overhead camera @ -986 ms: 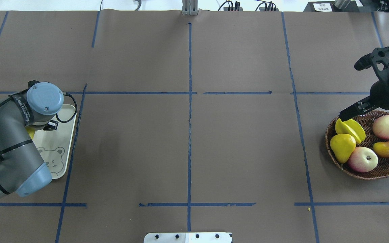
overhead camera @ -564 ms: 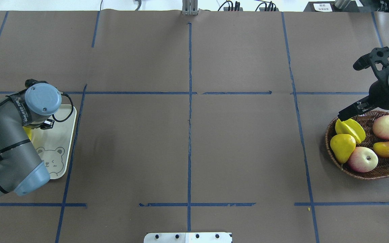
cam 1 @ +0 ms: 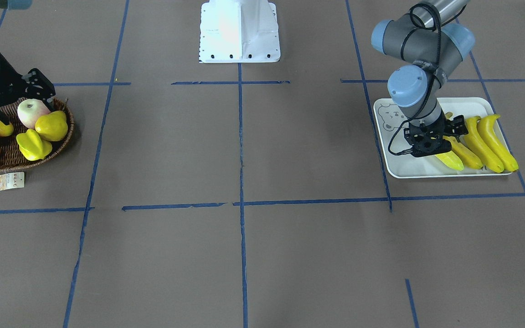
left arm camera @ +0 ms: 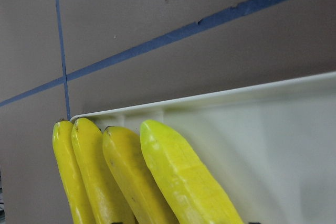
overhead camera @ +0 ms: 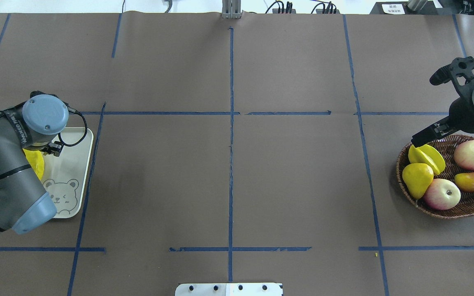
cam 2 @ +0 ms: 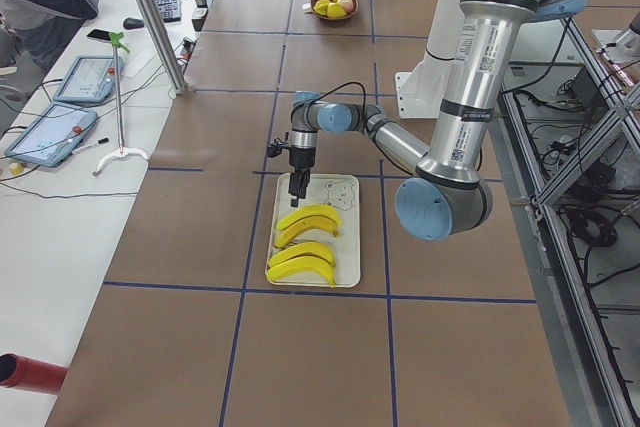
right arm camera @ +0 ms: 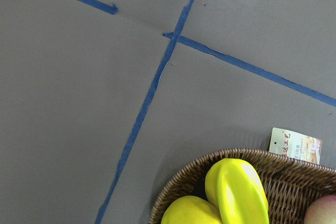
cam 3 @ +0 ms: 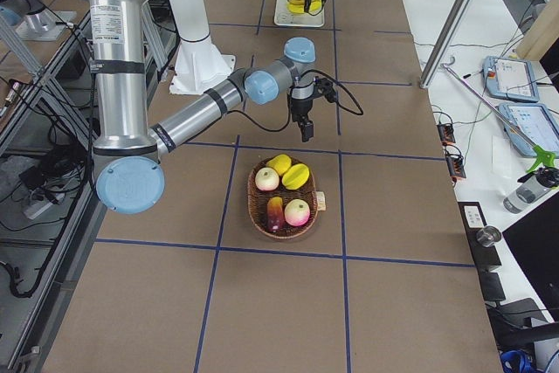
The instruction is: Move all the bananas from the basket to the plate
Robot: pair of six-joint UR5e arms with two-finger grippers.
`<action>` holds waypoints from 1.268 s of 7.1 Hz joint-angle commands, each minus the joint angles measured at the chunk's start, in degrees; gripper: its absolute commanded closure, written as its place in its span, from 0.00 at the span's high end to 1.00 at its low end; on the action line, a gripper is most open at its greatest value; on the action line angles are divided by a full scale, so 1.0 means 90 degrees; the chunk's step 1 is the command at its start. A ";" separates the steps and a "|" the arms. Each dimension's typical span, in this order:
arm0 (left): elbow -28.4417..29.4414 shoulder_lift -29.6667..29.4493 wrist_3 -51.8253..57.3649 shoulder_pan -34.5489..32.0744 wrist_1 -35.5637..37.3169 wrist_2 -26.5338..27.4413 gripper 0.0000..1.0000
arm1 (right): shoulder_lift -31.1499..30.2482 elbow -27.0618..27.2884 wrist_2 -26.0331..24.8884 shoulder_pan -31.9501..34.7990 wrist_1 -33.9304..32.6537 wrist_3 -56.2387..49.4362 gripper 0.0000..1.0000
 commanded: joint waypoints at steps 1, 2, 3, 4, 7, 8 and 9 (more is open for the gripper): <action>-0.0444 0.0026 0.0909 -0.0634 -0.0052 -0.0851 1.00 | -0.0061 -0.0041 0.0046 0.0072 -0.0021 -0.0136 1.00; -0.0610 0.0152 0.1958 -0.1363 -0.0053 -0.1777 1.00 | -0.0178 -0.0119 0.0114 0.0324 -0.0030 -0.0630 1.00; -0.0679 0.0327 0.2858 -0.2182 -0.0053 -0.2628 1.00 | -0.0247 -0.0265 0.0183 0.0597 -0.0031 -0.1119 1.00; -0.0651 0.0581 0.3795 -0.2993 -0.0053 -0.3467 1.00 | -0.0315 -0.0489 0.0551 0.0948 -0.0021 -0.1539 1.00; -0.0543 0.1528 0.5219 -0.4697 -0.0053 -0.4453 1.00 | -0.0598 -0.1804 0.1529 0.2558 -0.0011 -0.4016 1.00; -0.0543 0.1811 0.5240 -0.4932 -0.0062 -0.4491 1.00 | -0.0744 -0.2235 0.1579 0.3075 0.0018 -0.4256 1.00; -0.0418 0.2036 0.5250 -0.4964 -0.0265 -0.4501 1.00 | -0.1006 -0.2336 0.1531 0.3390 0.0057 -0.4316 1.00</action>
